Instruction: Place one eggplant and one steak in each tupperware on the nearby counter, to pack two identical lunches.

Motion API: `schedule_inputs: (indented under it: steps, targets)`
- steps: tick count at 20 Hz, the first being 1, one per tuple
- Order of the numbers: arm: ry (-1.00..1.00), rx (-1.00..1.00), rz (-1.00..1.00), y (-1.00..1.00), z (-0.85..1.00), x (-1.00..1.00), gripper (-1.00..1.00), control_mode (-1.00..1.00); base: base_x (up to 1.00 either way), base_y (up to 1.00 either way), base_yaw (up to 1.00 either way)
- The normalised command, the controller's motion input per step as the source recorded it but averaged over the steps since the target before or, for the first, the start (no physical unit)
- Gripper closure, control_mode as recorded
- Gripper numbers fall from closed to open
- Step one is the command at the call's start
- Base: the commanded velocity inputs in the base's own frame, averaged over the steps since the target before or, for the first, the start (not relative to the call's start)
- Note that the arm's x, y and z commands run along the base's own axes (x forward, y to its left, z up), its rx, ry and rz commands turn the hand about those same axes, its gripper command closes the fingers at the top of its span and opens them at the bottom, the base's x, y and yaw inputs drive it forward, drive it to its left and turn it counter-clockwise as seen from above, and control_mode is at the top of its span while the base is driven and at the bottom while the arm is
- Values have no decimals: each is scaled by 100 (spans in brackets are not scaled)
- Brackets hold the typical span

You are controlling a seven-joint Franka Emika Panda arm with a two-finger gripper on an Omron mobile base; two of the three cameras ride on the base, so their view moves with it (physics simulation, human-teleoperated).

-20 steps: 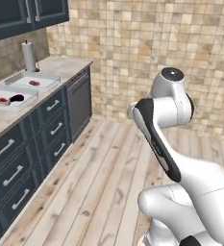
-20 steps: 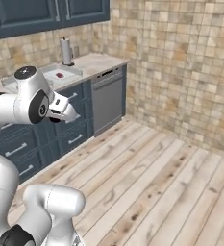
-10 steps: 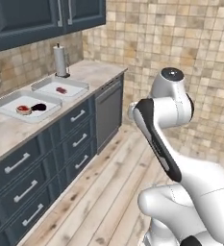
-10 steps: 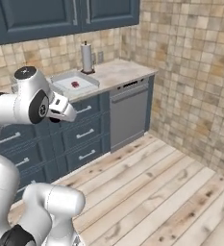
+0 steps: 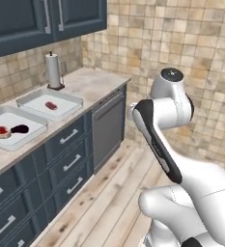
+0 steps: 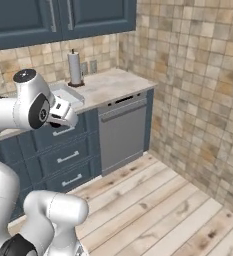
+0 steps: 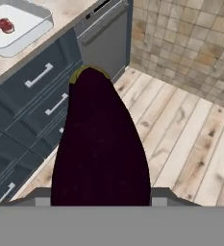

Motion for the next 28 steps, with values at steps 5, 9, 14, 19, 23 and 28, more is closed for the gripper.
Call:
schedule_inputs:
  steps: [5, 9, 14, 19, 23, 28]
  targets:
    - [0, 0, 0, 0, 0, 0, 100, 100, 100, 0, 20]
    - [0, 0, 0, 0, 0, 0, 100, 100, 100, 0, 27]
    - [0, 0, 0, 0, 0, 0, 100, 100, 100, 15, 41]
    - [0, 0, 0, 0, 0, 0, 100, 100, 100, 36, 44]
    - [0, 0, 0, 0, 0, 0, 100, 100, 100, 22, 34]
    - [12, 0, 15, -36, -100, 100, 100, -100, 0, 0, 0]
